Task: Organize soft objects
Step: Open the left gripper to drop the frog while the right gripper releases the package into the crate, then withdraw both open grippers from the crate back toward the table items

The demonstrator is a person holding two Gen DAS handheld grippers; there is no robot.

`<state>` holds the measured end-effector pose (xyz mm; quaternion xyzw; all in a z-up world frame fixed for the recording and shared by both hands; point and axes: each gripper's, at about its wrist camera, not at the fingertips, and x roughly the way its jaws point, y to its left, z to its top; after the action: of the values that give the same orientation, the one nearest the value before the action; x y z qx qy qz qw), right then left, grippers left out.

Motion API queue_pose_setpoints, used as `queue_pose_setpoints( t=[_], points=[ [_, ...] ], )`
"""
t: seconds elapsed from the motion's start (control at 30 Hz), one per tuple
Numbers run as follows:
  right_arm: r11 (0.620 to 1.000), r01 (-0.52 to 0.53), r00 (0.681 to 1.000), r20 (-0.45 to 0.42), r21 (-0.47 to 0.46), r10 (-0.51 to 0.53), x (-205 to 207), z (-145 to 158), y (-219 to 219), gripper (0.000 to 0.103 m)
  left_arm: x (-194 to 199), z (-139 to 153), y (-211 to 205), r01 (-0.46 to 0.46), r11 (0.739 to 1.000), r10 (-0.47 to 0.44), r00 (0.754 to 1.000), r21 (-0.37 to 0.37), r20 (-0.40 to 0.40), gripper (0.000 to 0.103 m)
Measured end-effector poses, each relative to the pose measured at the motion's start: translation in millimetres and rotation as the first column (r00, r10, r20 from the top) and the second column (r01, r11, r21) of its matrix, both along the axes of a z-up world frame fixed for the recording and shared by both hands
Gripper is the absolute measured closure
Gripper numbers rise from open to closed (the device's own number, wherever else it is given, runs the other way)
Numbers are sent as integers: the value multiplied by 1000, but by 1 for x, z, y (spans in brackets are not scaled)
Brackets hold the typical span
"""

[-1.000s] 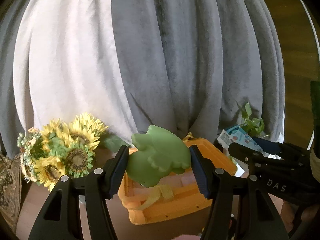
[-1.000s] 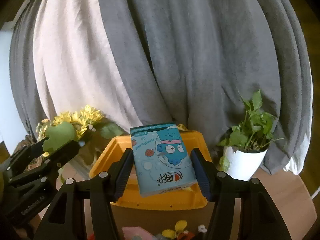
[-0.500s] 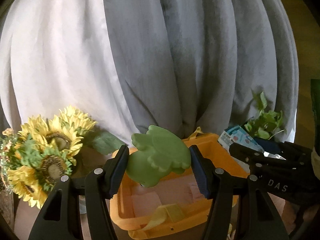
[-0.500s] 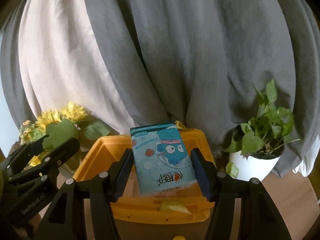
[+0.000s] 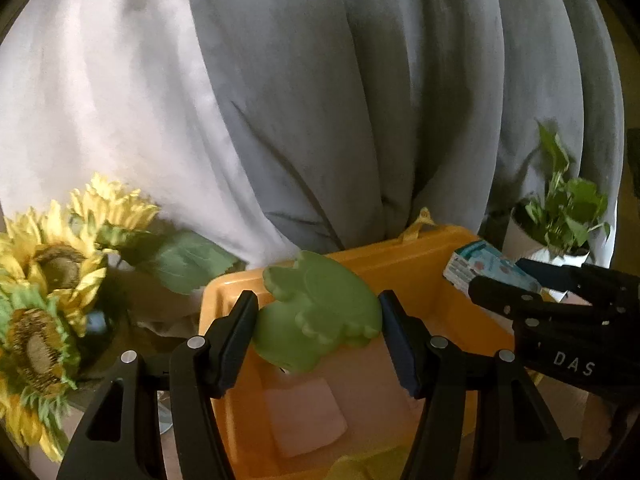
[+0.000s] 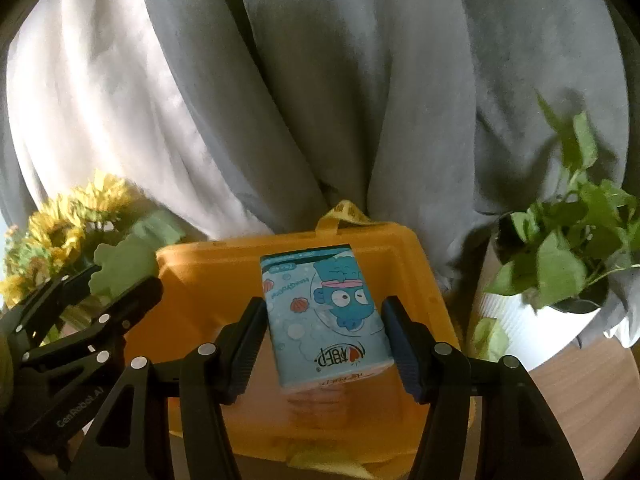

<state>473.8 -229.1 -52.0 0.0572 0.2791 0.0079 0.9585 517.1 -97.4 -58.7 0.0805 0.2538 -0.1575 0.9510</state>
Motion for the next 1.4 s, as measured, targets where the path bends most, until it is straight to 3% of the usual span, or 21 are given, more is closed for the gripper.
queue_pose_setpoints(
  t=[0.07,0.13,0.2,0.47,0.9,1.4],
  points=[
    [1000,0,1000,-10,0,0,6,-3,0,41,4,-3,-1,3,1000,-3,1000,12,-11,41],
    [1000,1,1000,-19,-11,-1,10,-4,1,30,4,-4,0,-2,1000,3,1000,20,-7,33],
    [1000,14,1000,-6,-28,-15,8,-3,1,27,1,-2,1,-5,1000,5,1000,19,5,31],
    [998,47,999,17,-30,-46,-8,5,-2,27,-16,10,9,-24,1000,24,1000,-13,-1,27],
    [999,45,996,82,-7,-44,-68,30,17,27,-81,44,42,-47,998,48,998,-29,49,26],
    [999,19,993,121,-27,-16,-140,40,54,27,-150,48,79,-50,998,51,997,-29,51,26]
  ],
)
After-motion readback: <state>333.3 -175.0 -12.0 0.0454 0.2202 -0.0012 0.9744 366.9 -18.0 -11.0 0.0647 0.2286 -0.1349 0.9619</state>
